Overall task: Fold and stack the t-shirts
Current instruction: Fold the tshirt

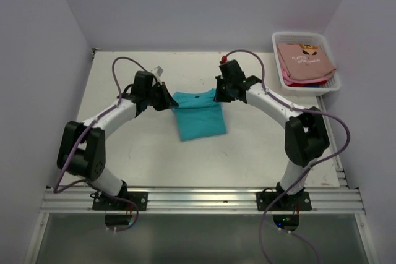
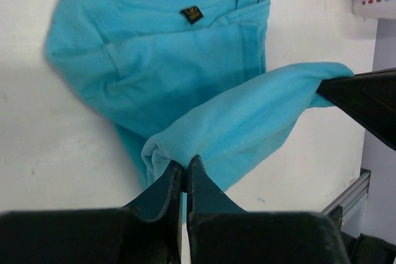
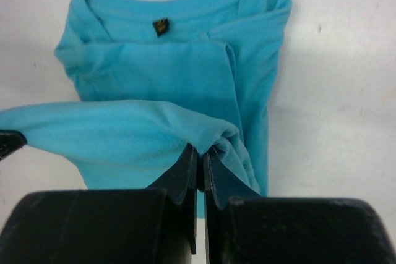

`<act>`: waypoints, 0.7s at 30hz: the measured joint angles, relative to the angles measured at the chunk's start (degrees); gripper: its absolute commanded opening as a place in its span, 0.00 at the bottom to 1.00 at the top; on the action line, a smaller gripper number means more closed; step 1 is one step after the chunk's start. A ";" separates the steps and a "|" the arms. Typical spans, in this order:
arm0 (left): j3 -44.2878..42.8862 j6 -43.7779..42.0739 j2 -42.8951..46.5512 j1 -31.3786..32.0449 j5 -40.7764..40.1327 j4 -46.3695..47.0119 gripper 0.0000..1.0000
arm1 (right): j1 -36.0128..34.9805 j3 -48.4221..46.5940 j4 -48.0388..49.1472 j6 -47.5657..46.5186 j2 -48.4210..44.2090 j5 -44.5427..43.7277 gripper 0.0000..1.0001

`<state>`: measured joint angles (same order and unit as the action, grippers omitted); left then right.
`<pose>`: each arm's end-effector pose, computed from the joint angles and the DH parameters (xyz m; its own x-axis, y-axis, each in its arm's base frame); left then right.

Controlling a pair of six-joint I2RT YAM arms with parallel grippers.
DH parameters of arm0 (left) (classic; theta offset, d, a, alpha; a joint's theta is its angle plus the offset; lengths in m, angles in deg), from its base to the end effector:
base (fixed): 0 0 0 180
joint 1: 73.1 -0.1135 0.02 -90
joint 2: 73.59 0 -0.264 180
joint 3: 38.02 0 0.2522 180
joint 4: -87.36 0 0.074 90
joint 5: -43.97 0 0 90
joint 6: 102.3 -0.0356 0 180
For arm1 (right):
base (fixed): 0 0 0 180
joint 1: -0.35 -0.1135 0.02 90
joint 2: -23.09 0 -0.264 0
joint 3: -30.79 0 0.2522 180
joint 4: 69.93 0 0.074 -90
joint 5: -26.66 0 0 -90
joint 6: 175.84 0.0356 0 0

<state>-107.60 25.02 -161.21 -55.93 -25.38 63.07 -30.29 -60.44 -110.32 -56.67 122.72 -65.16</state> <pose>0.3098 -0.1089 0.2269 -0.8302 -0.3373 -0.4439 0.0277 0.7703 -0.6371 0.3326 0.1957 0.2545 -0.8047 0.0896 -0.5869 -0.1136 0.9471 0.3002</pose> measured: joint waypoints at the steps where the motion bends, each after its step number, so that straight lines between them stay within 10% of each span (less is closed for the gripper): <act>1: -2.25 -0.24 -3.23 -0.66 0.31 0.09 0.00 | 0.87 -3.13 -0.37 -0.31 2.86 0.04 0.00; 4: -11.91 -0.81 -14.86 -2.36 1.44 1.11 0.00 | 3.39 -16.92 -3.08 -1.01 13.92 -0.24 0.08; 5: -16.48 -0.96 -19.85 -2.97 1.70 1.86 0.06 | 4.24 -23.34 -4.68 -1.14 18.58 -0.39 0.54; 6: -22.29 -0.94 -25.35 -3.72 2.01 1.53 0.25 | 5.14 -31.19 -6.14 -1.11 24.15 -0.37 0.73; 7: -26.77 -1.36 -29.38 -4.28 1.86 1.27 0.62 | 6.05 -39.17 -7.13 -1.22 30.03 -0.46 0.99; 9: -37.22 -1.36 -37.18 -5.68 0.70 0.63 0.95 | 7.54 -57.48 -11.39 -2.27 41.42 -0.35 0.99; 12: -40.13 -0.96 -37.94 -7.76 -2.73 1.16 1.00 | 9.73 -68.37 -13.09 -3.13 49.44 -0.28 0.99; 21: -28.57 -0.94 -12.96 -8.61 -5.18 11.37 1.00 | 12.76 -25.97 3.37 -3.72 20.57 0.24 0.99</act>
<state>-136.16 24.08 -174.17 -64.54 -30.56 74.44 -17.52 -86.41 -106.95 -60.39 143.29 -64.92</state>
